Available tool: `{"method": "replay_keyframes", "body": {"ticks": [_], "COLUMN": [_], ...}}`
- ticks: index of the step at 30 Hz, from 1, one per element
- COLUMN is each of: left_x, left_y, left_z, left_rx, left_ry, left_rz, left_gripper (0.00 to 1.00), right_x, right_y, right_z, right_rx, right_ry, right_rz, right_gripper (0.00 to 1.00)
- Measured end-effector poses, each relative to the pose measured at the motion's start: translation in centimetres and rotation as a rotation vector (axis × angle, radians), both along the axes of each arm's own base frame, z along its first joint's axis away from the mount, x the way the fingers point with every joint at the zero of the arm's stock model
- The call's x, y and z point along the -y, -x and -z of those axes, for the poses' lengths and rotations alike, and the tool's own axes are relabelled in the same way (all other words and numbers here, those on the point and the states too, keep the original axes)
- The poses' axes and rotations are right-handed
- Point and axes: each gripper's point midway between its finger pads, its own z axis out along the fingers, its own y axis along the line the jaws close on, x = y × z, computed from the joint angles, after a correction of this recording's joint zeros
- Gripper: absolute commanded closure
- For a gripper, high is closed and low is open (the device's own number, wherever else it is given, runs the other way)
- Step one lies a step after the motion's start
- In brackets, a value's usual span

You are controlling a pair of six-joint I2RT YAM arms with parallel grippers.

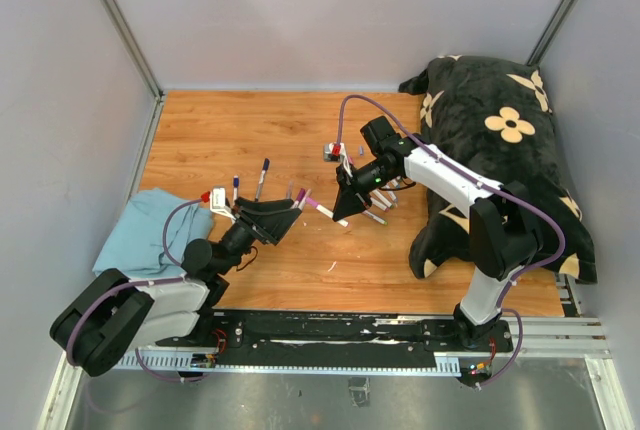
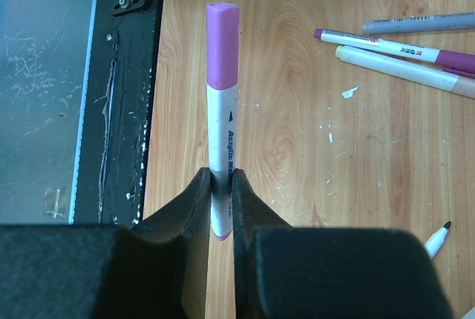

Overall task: Open the pen caps
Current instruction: Open the pen cap from the pen.

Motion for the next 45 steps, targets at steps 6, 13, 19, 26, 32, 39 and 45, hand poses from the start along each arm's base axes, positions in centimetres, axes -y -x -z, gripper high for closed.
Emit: {"method": "replay_keyframes", "body": {"ticks": [6,13,19,26,32,39,45], "left_x": [0.0,0.1,0.8,2.3,3.1,3.9,4.5], "left_y": [0.0,-0.2,-0.7,-1.9,-3.5,-4.5,-4.8], "left_z": [-0.1,0.3,1.6,2.1,3.9,5.8,6.1], "left_rx": [0.003,-0.025,-0.087,-0.131,-0.198,-0.262,-0.292], "left_ry": [0.004,0.014,0.008,0.008,-0.012,-0.024,-0.009], "left_rz": [0.0,0.001,0.009,-0.005,-0.037,-0.043,-0.029], "left_gripper": [0.04,0.06,0.12,0.24,0.49,0.81,1.0], "right_x": [0.0,0.0,0.0,0.0,0.0,0.1,0.6], "right_y": [0.0,0.0,0.0,0.1,0.1,-0.1,-0.6], "right_z": [0.0,0.0,-0.1,-0.1,-0.1,0.0,0.5], "right_rx": [-0.001,-0.002,-0.005,-0.006,-0.009,-0.006,0.006], "right_ry": [-0.001,-0.002,-0.002,-0.003,-0.005,0.005,0.031], "right_rz": [-0.001,-0.001,0.0,0.0,0.0,0.007,0.029], "right_gripper": [0.99,0.99,0.99,0.99,0.99,0.99,0.99]}}
